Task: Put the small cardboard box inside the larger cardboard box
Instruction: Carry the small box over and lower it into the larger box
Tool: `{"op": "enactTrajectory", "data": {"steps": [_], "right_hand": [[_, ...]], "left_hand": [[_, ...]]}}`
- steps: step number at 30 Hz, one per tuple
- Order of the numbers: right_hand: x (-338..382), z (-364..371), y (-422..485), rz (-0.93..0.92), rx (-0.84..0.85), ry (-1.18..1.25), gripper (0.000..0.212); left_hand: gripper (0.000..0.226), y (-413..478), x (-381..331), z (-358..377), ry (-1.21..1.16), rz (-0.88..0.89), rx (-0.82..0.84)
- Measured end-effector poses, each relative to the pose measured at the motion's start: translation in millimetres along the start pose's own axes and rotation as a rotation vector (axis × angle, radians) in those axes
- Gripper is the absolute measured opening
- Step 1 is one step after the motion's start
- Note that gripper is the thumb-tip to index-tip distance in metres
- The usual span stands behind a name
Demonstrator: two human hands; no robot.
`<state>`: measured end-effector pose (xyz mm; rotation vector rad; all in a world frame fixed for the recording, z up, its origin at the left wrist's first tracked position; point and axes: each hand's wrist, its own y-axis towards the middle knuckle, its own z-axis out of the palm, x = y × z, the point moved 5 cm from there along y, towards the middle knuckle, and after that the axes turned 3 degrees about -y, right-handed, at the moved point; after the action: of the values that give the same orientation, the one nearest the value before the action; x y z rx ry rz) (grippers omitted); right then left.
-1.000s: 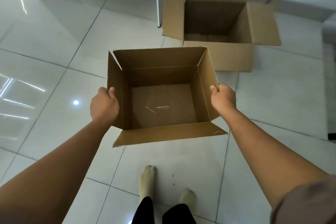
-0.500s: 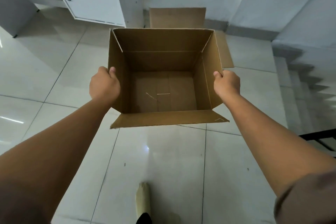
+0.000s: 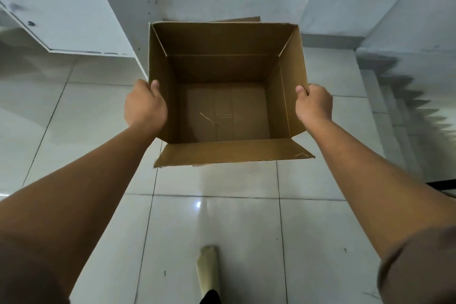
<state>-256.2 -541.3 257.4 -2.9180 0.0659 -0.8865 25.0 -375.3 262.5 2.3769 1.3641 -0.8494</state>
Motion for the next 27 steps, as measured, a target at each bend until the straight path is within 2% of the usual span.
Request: {"op": "enactTrajectory", "data": {"steps": [11, 20, 27], "right_hand": [[30.5, 54.7, 95.9, 0.020, 0.021, 0.039, 0.032], [59.8, 100.5, 174.9, -0.016, 0.061, -0.105, 0.031], [76.0, 124.7, 209.1, 0.000, 0.100, -0.125, 0.031]], "left_hand": [[0.043, 91.9, -22.7, 60.5, -0.017, -0.027, 0.004], [0.045, 152.5, -28.6, 101.0, 0.063, -0.108, 0.034], [0.044, 185.5, -22.5, 117.9, 0.074, -0.151, 0.057]]}}
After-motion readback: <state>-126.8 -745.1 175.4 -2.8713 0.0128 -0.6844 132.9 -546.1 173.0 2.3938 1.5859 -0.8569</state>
